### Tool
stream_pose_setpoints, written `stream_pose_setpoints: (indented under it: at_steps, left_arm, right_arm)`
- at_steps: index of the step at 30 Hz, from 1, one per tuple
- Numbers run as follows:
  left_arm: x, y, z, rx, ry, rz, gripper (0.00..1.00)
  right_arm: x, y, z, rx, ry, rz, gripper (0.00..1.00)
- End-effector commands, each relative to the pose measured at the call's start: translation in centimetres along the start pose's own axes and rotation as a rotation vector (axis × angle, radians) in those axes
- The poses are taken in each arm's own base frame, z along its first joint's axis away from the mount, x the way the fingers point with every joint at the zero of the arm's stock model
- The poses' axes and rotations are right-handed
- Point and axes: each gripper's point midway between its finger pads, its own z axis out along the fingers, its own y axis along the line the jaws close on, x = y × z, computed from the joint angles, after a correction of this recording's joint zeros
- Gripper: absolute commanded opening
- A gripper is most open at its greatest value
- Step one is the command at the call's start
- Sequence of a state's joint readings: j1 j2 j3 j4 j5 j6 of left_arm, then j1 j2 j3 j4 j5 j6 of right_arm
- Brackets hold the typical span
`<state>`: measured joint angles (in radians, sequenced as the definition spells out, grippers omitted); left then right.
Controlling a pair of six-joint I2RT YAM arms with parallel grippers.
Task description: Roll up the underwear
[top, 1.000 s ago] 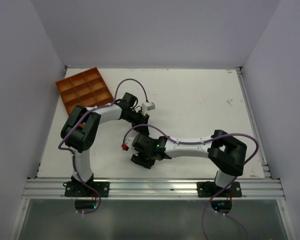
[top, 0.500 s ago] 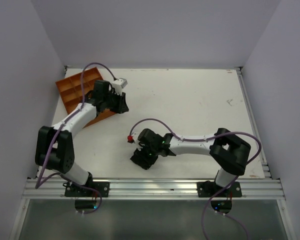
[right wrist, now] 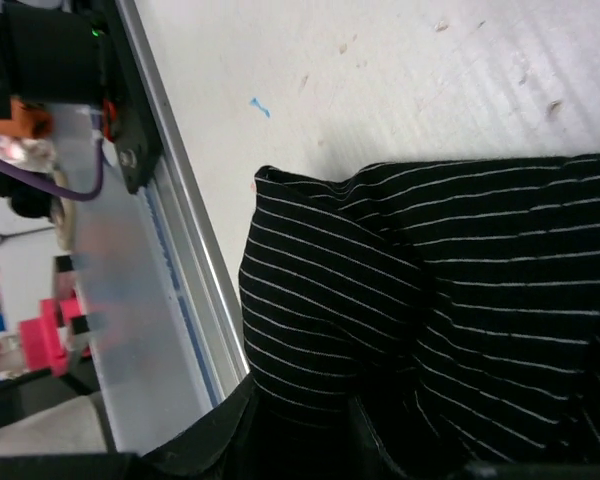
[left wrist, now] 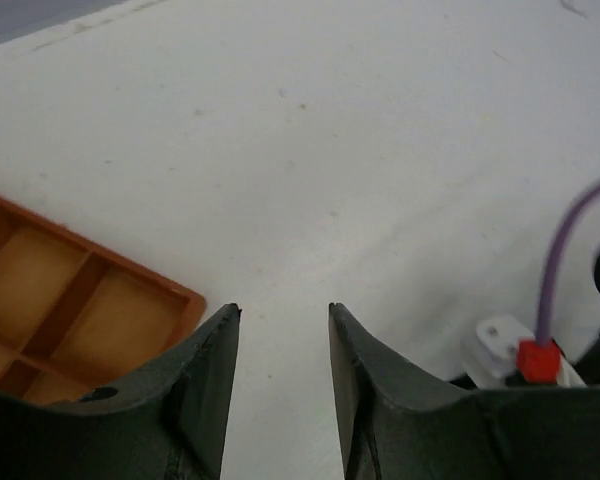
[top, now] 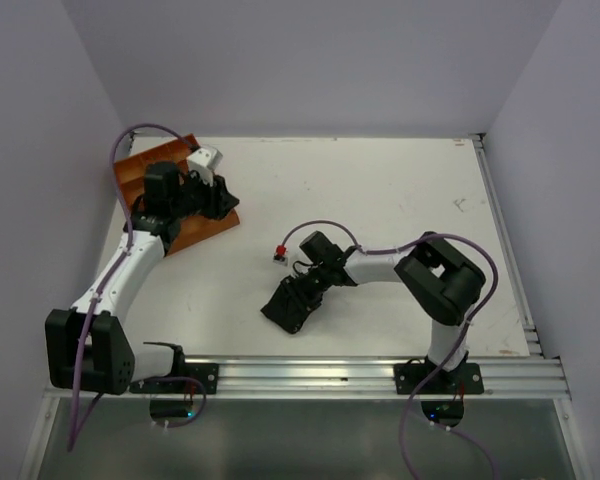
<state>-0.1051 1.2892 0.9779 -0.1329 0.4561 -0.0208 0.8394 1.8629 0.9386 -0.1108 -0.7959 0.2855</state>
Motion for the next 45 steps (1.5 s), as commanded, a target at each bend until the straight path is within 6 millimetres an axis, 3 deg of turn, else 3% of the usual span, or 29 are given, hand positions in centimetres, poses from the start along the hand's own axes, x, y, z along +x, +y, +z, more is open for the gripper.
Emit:
stream_pose_setpoints:
  at_steps: [1,5,12,16,21,29,37,40,45]
  left_arm:
    - [3.3,-7.1,-2.3,0.447,-0.021,0.257,0.46]
    - [5.8,-10.1,-4.1,0.629,-0.042,0.280,0.47]
    - [13.2,-14.8,-3.5,0.888,0.203,0.379,0.50]
    - [16.5,-16.0,-3.1,0.995,0.329,0.353,0.50]
    - [17.2,-16.6,-2.4,1.083,0.351,0.446,0.55]
    - [19.4,-18.4,-2.0,1.229,0.393,0.434,0.56]
    - [21.2,-19.1,-2.1,1.280,0.423,0.430,0.56]
    - [22.3,-19.7,-2.4,1.311,0.471,0.415,0.51]
    - [22.8,-19.9,-2.3,1.340,0.508,0.421,0.29]
  right_arm:
    - [-1.1,-0.1,0.0,-0.112,-0.024,0.063,0.17]
    - [-1.0,-0.8,-0.7,-0.196,-0.026,0.119,0.18]
    - [-0.6,-1.6,-1.2,-0.248,-0.049,0.174,0.18]
    - [-0.1,-1.7,-1.1,-0.293,-0.026,0.206,0.19]
    - [-0.1,-1.9,-0.8,-0.313,-0.032,0.244,0.19]
    - [-0.7,-1.8,-0.5,-0.350,-0.051,0.264,0.20]
    - [0.0,-1.9,-0.4,-0.346,-0.046,0.285,0.20]
    - [0.1,-1.9,-0.5,-0.340,-0.048,0.283,0.20]
    - [-0.2,-1.6,-0.9,-0.314,-0.053,0.272,0.21]
